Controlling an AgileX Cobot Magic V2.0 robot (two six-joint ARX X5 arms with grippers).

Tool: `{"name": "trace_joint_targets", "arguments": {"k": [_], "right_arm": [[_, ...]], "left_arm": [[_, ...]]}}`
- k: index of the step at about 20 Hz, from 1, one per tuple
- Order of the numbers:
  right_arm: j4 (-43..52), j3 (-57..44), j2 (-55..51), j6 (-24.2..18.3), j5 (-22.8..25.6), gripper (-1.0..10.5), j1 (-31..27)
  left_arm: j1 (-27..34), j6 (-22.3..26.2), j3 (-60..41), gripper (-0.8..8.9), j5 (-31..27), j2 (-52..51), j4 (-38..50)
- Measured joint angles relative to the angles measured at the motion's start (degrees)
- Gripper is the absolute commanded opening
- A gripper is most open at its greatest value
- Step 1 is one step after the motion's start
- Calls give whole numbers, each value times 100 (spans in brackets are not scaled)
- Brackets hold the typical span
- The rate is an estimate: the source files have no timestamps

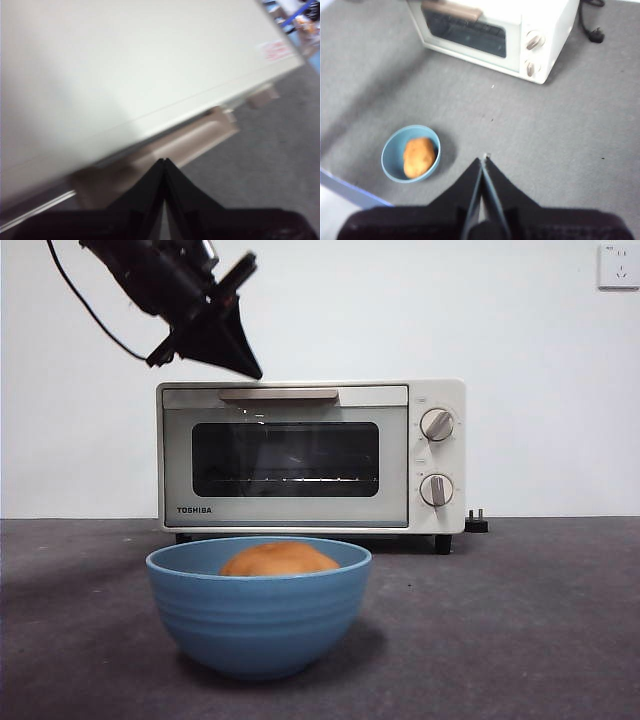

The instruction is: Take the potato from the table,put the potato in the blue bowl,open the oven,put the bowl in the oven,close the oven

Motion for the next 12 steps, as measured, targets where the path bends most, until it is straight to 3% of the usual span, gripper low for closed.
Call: {"name": "trace_joint_targets", "arguments": {"k": [8,12], "right_arm": [[-4,-7,-205,264,28,-11,0],[-4,-131,-262,278,372,-12,4]], "left_arm": [[15,264,76,-6,-352,94,-70],[0,645,162,-6,-323,81,-573]]}}
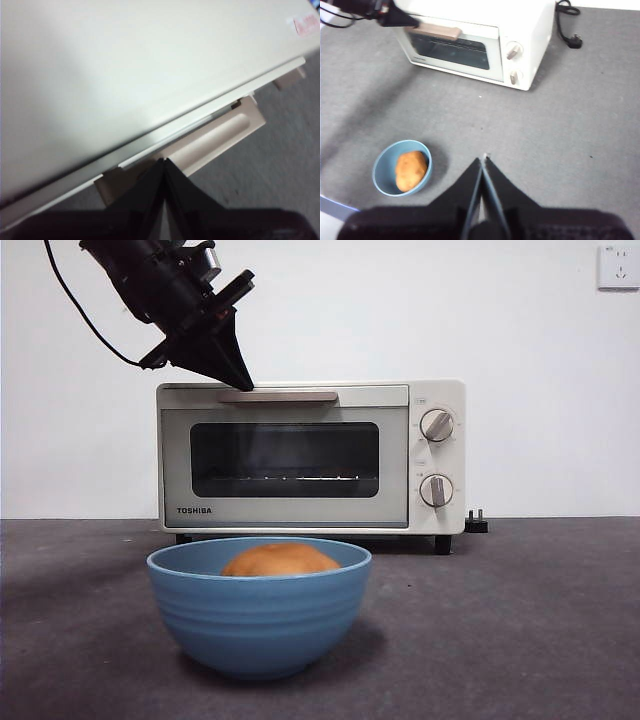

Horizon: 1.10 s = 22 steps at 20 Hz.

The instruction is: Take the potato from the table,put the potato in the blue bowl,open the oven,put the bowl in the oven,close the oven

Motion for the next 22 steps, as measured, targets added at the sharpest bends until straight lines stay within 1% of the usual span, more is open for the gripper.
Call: {"name": "trace_joint_targets", "arguments": {"k": [3,7,11,13,16,19,20,22], "right_arm": [[-2,-367,-275,90,-9,-11,0],[-7,-909,-754,343,-157,-12,0],[-7,-1172,-857,553,-251,-11,0],[-7,-1178,-855,584,-260,-11,0],[-7,-1178,-859,601,-262,-11,0],[-7,-1180,-861,601,-262,-11,0],[-7,-1180,-861,601,-262,-12,0],[-7,-1180,-863,601,-262,-11,0]], "left_arm": [[-109,243,22,-6,-262,-61,-385],[-142,319,20,-6,-264,-83,-804],[-225,358,-79,-6,-380,-125,-903],[-306,369,-234,-6,-422,-179,-914],[-398,400,-785,-6,-334,-363,-769],[-452,352,-1552,-6,-328,-627,-463],[-452,345,-1794,-6,-350,-695,-385],[-452,293,-2382,-6,-584,-844,-199]]}}
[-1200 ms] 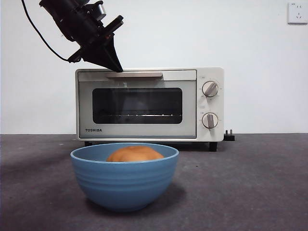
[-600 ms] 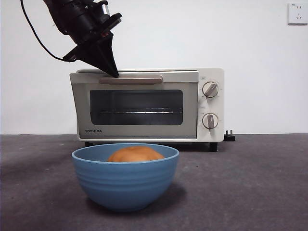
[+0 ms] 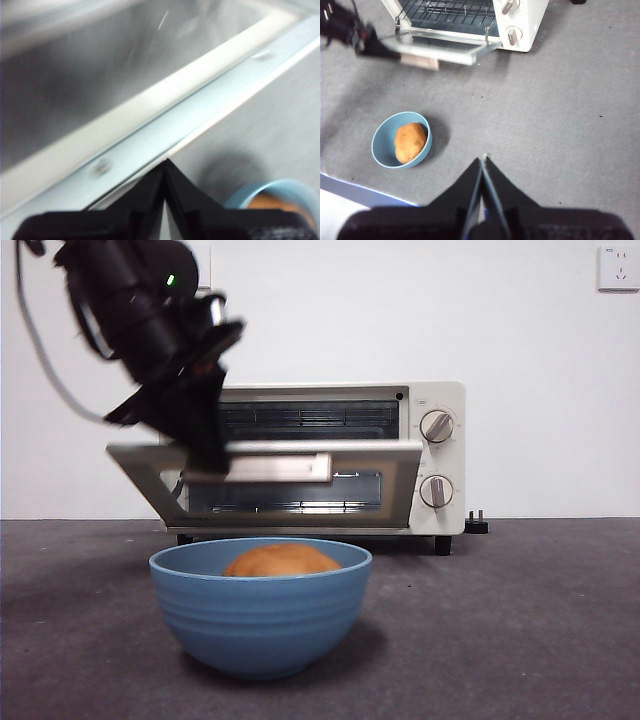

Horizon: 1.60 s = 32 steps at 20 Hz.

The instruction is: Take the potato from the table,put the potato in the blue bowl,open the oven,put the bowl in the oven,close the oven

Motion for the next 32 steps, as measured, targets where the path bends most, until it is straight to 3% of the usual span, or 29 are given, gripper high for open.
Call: {"name": "trace_joint_targets", "arguments": {"k": [4,32], "right_arm": [[0,0,0,0,2,-11,0],[0,0,0,0,-37,-12,0]], "left_arm": [[50,-214,-861,-6,-177,-251,645],[116,-286,-1445,-6,-400,-282,1027]]}}
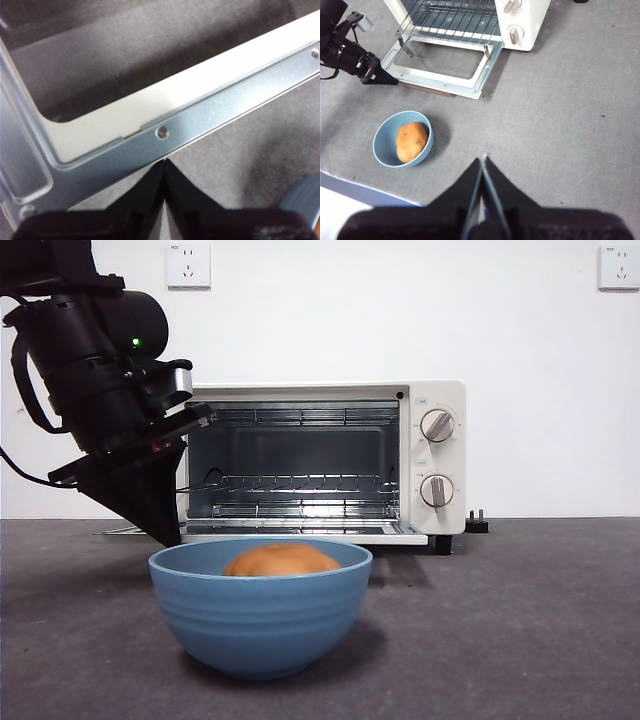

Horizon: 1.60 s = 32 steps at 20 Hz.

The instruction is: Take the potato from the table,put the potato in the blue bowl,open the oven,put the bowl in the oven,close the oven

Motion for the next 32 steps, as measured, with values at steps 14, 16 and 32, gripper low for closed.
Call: {"name": "trace_joint_targets", "arguments": {"k": [14,16,32], "right_arm": [[66,0,1412,299,-1204,165,0],[535,0,1884,258,-1362,168,-2],[2243,0,5484,-522,-3097,325,-1060]], "left_arm": [[-142,9,66,-6,-105,-3073,-2275],[-208,9,66,-6,-101,-3558,-2588],[-264,9,66,-6,-105,-5101,-3742]]}}
